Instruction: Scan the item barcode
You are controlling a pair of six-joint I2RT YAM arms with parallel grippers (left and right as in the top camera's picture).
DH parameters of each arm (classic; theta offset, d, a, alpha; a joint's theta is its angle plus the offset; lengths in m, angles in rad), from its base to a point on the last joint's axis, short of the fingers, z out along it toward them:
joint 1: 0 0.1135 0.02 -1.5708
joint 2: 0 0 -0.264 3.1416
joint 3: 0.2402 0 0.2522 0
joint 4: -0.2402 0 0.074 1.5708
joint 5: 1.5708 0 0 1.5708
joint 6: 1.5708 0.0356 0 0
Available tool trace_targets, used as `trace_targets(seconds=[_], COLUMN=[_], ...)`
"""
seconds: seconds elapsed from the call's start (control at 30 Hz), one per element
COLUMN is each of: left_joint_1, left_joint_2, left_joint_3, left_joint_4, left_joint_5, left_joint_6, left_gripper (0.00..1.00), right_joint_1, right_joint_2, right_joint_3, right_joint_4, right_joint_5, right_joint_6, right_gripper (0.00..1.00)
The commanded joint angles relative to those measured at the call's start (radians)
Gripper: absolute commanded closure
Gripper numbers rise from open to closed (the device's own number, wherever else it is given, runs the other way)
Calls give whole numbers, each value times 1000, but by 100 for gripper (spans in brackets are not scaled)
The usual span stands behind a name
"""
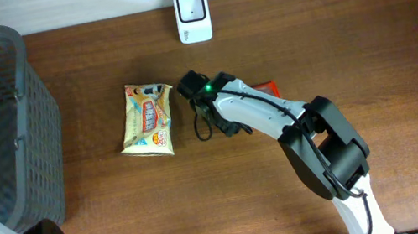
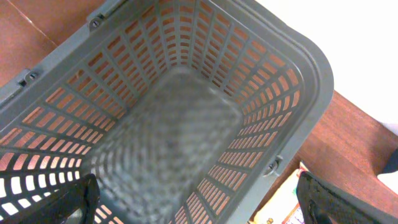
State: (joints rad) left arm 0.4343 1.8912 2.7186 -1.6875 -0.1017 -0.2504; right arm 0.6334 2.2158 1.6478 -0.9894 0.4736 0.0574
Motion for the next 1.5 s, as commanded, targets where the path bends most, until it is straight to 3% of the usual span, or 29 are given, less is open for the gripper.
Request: trace_targets(seconds=[0.0,0.07,0.1,0.23,0.4,0.5,0.63,0.7,0.9,1.0,1.07,1.23,1.33,1.37,1.4,1.47], left_joint_1=[1,1,1,1,1,1,1,1,1,1,1,1,1,1,1,1], left_joint_2=[-14,-14,-14,-14,-14,-14,-14,-14,-14,-14,-14,-14,-14,-14,-14,-14], left_joint_3=[11,11,11,11,11,11,11,11,11,11,11,11,11,11,11,11], left_joint_4=[0,0,0,0,0,0,0,0,0,0,0,0,0,0,0,0], left_joint_5=[-2,-2,-2,-2,-2,-2,-2,-2,-2,-2,-2,-2,-2,-2,-2,-3], left_joint_6=[-2,-2,-2,-2,-2,-2,-2,-2,-2,-2,-2,-2,-2,-2,-2,-2], left_gripper=[1,1,1,1,1,1,1,1,1,1,1,1,1,1,1,1], right_joint_1=[1,1,1,-1,-23,-96,-254,-350,-545,-616,-653,-708,-700,-684,-670,-638], right_joint_2=[-3,-5,-6,-12,-21,-22,-14,-12,-10,-10,-10,-33,-56,-61,-61,-60], right_joint_3=[-6,12,31,167,410,523,511,469,279,219,217,270,337,372,383,380], right_joint_4=[-2,-10,-21,-111,-229,-233,-210,-207,-183,-193,-230,-377,-459,-492,-497,-480], right_joint_5=[-29,-29,-32,-98,-340,-673,-1065,-1173,-1187,-1035,-914,-703,-701,-710,-714,-715], right_joint_6=[69,141,155,162,161,157,158,158,157,157,82,78,42,20,21,20], right_gripper=[71,92,96,96,96,96,96,96,96,93,67,55,46,48,57,89])
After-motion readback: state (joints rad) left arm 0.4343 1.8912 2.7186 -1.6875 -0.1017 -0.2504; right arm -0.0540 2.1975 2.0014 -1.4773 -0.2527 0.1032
